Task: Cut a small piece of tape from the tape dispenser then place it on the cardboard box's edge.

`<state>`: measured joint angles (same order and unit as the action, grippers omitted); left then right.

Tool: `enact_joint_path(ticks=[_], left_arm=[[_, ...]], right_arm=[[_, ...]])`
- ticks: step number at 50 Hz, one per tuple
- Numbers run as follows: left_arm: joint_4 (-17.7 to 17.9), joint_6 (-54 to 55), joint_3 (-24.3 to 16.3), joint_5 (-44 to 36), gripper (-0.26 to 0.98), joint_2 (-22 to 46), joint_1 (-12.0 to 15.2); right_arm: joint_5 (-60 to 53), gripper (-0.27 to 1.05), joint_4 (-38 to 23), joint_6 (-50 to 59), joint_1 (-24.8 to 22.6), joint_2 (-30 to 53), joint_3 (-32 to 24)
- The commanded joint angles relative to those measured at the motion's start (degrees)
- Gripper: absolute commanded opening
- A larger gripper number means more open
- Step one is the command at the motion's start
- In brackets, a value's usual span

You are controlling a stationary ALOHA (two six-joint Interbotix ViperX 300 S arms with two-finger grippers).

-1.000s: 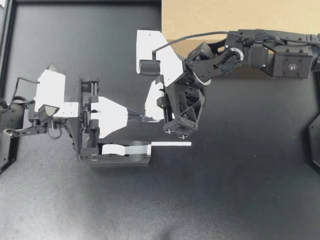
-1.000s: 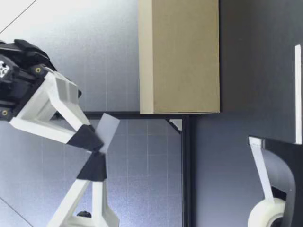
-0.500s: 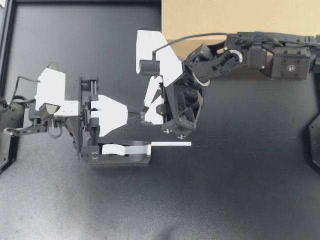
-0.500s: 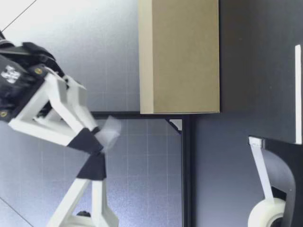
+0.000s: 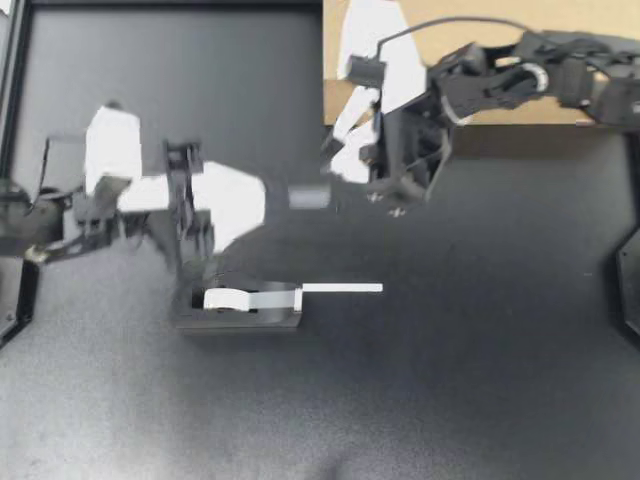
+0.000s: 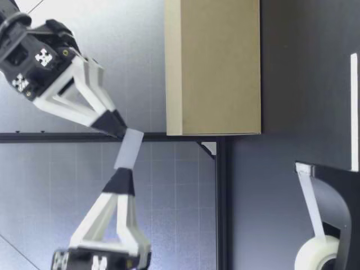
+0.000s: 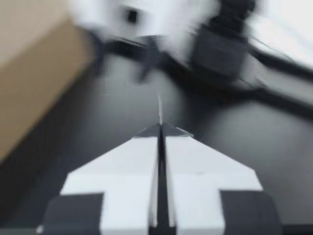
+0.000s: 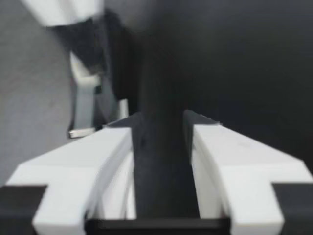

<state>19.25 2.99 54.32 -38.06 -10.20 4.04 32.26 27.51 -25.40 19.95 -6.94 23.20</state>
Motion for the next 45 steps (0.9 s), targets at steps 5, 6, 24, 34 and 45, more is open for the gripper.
enact_joint_path(ticks=[5, 6, 24, 34, 45], left_arm=[[7.03, 4.75, -3.16, -3.78, -0.15, 1.32, 3.96], [7.21, 5.71, -3.34, -4.04, -0.15, 1.49, 4.31], [7.29, 25.84, -9.67, -5.8, -0.15, 10.9, 11.16], [7.21, 29.18, -12.66, -5.45, -0.15, 15.12, 12.74], [7.29, 31.03, -13.1, -5.36, -0.15, 17.67, 14.33]], right_arm=[[-8.0, 0.42, -0.35, -0.09, 1.76, -4.92, 3.96], [-8.88, 0.42, -0.44, -0.09, 1.85, -5.19, 4.48], [-28.56, 0.09, -3.16, -0.18, 5.1, -4.48, 11.78], [-33.75, -0.06, -4.66, -0.26, 6.77, -1.93, 12.3], [-35.6, -0.08, -6.77, -0.26, 6.94, 1.85, 11.87]])
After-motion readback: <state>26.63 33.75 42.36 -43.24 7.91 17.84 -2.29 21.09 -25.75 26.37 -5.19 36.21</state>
